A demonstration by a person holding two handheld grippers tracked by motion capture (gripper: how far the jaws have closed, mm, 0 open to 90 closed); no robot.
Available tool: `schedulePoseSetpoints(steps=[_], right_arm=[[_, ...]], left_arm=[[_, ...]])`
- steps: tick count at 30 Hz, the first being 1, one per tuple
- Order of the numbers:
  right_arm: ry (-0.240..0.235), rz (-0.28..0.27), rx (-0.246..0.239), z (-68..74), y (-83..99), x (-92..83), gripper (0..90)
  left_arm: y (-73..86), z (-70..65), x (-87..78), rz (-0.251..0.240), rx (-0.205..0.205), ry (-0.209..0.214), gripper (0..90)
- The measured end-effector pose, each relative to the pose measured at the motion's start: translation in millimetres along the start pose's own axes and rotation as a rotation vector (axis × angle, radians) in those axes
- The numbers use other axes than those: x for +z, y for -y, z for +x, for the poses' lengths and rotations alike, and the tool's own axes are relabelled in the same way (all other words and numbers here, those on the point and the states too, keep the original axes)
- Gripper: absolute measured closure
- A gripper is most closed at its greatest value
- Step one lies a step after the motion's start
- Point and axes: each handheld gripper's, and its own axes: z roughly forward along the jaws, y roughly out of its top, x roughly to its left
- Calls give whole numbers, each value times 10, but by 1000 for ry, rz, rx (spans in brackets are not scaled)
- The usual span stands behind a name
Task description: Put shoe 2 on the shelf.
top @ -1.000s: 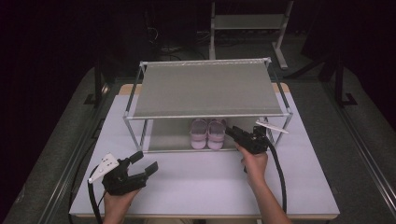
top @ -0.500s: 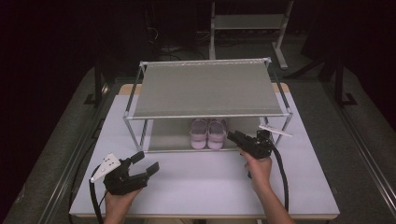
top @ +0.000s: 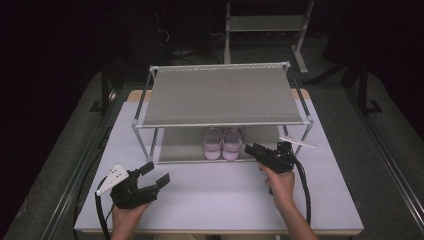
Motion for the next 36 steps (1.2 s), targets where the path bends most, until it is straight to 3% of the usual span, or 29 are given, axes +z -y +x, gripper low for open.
schedulePoseSetpoints(steps=[6, 36], right_arm=[[-3, 13, -12, -15, 45, -81, 518], [-43, 50, 20, -133, 182, -415, 486]], left_arm=[[2, -6, 4, 0, -3, 3, 212], [22, -11, 32, 11, -6, 5, 212]])
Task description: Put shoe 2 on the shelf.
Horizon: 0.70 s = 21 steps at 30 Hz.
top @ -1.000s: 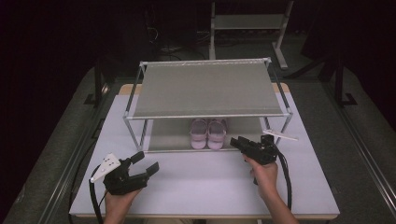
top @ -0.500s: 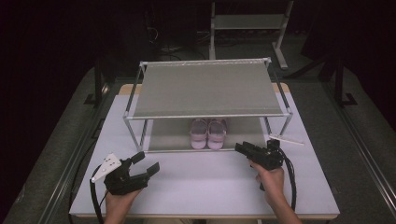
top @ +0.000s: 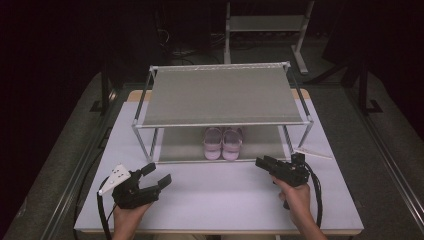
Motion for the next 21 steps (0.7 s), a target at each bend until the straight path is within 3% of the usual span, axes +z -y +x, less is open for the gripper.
schedulePoseSetpoints(steps=[21], right_arm=[[6, 16, 16, -122, 132, -269, 479]], left_arm=[[1, 4, 8, 5, 5, -7, 211]])
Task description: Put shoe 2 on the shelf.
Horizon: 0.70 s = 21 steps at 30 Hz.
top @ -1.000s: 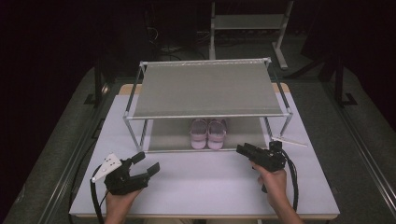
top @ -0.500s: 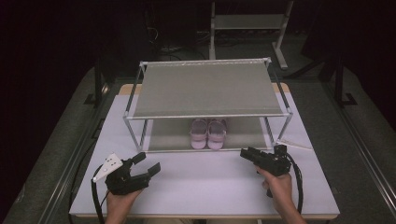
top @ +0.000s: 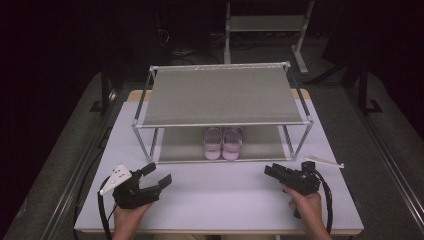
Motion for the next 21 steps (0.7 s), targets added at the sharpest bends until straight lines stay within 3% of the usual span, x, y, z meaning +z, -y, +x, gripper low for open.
schedulePoseSetpoints(steps=[11, 21], right_arm=[[8, 1, 12, -89, 42, -140, 470], [5, 6, -10, -110, 60, -224, 466]], left_arm=[[-9, 16, -23, -3, 1, -7, 211], [-5, 17, -19, -4, -4, -6, 211]])
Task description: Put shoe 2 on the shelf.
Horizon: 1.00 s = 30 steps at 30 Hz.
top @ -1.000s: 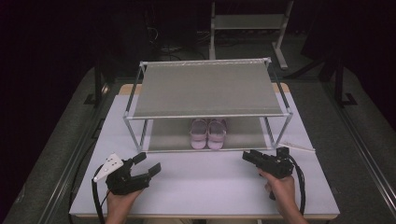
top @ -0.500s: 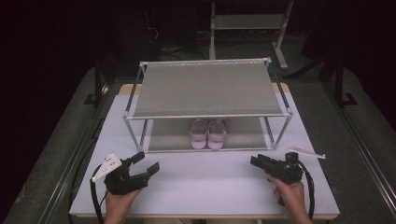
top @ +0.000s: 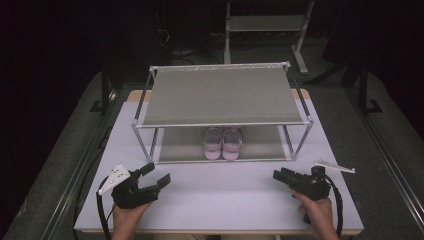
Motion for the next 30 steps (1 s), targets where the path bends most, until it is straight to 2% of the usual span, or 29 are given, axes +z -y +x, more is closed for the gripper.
schedulePoseSetpoints(steps=[13, 17, 23, 30], right_arm=[[-4, 12, 9, -48, 87, -148, 438], [-13, -11, 15, -50, 110, -228, 431], [-10, -14, 14, -59, 125, -272, 411], [-6, -61, 27, -76, 166, -328, 379]], left_arm=[[7, -15, 12, 8, 3, 2, 211], [5, -18, 7, 8, 4, 3, 211], [6, -20, 6, 8, 3, 5, 211], [4, -12, 3, 8, 1, 7, 211]])
